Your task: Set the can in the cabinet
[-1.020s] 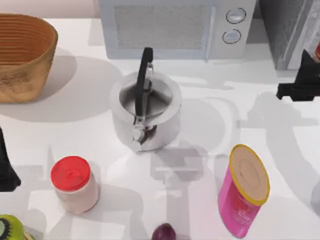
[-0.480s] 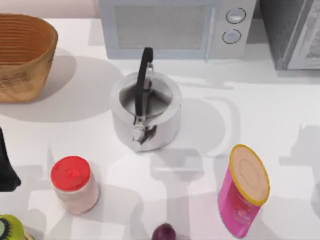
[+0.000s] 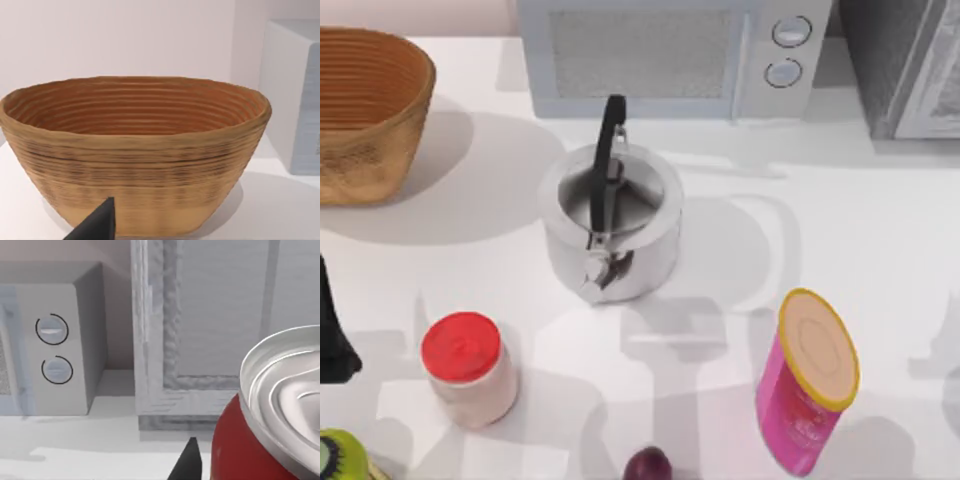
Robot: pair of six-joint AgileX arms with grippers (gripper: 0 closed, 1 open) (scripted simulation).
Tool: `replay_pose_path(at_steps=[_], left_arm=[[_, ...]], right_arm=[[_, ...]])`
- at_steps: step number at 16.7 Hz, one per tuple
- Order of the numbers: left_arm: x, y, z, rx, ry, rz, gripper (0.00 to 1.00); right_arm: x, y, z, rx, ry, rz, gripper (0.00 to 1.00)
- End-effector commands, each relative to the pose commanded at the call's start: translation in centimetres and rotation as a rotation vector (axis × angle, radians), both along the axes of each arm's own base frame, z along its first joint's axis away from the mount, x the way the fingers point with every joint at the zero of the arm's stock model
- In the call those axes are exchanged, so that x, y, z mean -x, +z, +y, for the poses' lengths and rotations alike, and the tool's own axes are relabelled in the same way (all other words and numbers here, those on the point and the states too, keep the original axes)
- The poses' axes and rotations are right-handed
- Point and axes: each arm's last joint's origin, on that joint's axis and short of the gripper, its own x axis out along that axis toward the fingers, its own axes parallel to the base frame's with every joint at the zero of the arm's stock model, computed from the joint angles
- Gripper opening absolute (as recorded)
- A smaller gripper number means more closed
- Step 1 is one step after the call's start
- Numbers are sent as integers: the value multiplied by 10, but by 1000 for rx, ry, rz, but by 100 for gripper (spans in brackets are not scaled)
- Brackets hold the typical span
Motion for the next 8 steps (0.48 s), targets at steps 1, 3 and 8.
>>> replay_pose_path(at_steps=[1,3,8], left_arm=[[0,0,0,0,0,0,100],[0,0,0,0,0,0,100],[0,0,0,0,0,0,100]], right_arm=[[0,-1,0,0,1,-1,0],[1,-2,0,1,2,-1,0],[0,2,0,-1,7,0,0]])
